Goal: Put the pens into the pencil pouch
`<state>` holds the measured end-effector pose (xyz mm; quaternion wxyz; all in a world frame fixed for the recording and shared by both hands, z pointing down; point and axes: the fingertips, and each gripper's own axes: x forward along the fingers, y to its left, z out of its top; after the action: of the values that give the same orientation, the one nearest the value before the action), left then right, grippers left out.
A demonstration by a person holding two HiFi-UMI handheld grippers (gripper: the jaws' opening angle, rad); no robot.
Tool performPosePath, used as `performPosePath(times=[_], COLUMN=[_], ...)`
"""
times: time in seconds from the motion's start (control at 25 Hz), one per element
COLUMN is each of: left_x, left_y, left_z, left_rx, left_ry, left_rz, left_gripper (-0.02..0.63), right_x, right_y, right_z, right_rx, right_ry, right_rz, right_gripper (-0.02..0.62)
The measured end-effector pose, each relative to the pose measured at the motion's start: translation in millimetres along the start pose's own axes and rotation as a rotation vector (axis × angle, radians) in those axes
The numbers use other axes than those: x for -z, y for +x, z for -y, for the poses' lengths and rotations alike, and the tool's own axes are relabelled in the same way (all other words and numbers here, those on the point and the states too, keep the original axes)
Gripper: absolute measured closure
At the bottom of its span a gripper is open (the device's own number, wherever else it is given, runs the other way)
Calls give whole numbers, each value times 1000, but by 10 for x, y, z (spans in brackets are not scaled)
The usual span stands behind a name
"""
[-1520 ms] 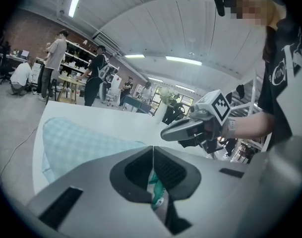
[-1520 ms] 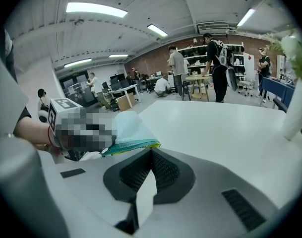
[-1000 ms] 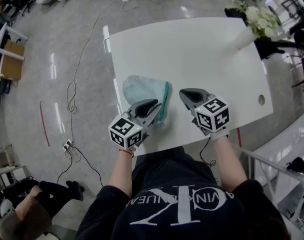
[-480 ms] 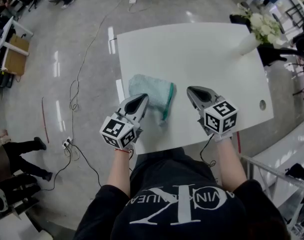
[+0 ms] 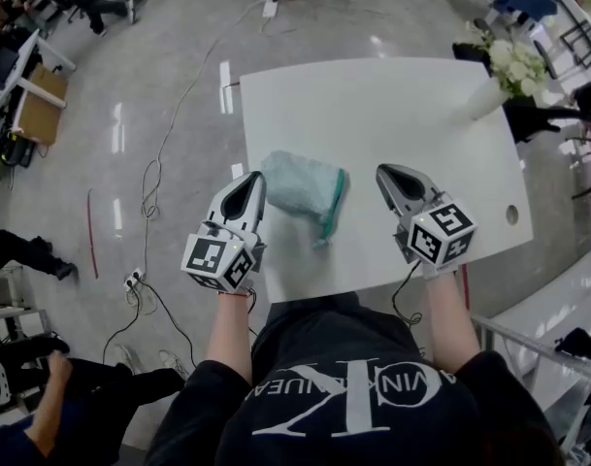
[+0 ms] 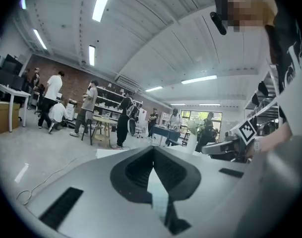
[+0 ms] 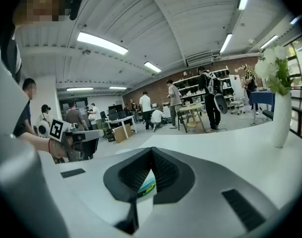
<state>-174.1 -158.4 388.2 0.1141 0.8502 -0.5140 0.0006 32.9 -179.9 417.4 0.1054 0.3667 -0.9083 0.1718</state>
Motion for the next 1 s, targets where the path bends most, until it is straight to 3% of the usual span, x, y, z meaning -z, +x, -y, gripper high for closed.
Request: performPosePath(times=[1.0], left_x=[-579], left_y=[-312], left_z=[-340], left_rx=[-189], left_ry=[102], left_rz=[122], left_gripper=[603], right_x=[-500], right_y=[-28], right_z=[-114], right_rx=[5], right_ry=[-41], right_rz=[143], right_gripper=[584])
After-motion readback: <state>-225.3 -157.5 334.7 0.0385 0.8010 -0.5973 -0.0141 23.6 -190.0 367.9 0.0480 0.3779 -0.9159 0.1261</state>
